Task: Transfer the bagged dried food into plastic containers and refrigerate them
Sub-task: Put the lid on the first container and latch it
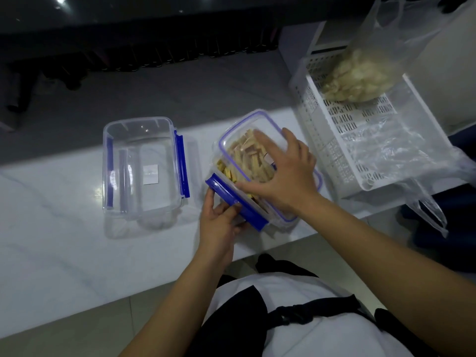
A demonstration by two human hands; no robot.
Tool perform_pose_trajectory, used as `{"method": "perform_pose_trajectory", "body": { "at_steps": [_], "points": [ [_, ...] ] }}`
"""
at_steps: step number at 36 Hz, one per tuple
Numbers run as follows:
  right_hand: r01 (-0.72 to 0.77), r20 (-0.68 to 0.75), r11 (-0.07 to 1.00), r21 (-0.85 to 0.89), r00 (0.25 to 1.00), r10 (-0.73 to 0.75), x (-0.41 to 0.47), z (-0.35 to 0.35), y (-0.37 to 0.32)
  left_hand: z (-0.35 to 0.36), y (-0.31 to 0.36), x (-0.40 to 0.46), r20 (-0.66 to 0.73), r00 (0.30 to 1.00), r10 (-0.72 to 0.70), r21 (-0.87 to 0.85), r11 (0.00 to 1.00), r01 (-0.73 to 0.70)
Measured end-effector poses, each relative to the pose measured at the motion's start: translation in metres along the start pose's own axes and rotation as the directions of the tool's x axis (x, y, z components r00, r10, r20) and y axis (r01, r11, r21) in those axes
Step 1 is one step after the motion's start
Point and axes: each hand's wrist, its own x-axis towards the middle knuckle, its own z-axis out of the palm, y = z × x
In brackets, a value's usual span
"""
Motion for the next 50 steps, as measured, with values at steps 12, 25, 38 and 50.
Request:
{"method": "perform_pose_trajectory", "body": {
  "at_steps": [12,25,38,50],
  "points": [
    [-0.037,-0.229,0.999,-0.038,0.973,0.027,0.024,-0.051,0.017,-0.001,-0.001,0.004,0.006,0.999,-0.033,-0.016,0.999,0.034],
    [0.008,0.073,0.971,-0.237,0.997,0.009,0.049,0.031,-0.032,0.003,0.0,0.004,0.005,0.999,-0.053,-0.014,0.999,0.053],
    [-0.011,0.078,0.971,-0.237,0.996,0.03,0.02,0.024,-0.006,0.003,-0.001,0.007,-0.019,0.999,-0.034,-0.073,0.997,0.032],
    [0.003,0.06,0.988,-0.154,0.998,0.006,-0.004,0.019,0.012,0.002,0.0,0.006,0.021,1.0,-0.01,-0.05,0.999,0.011]
  ]
}}
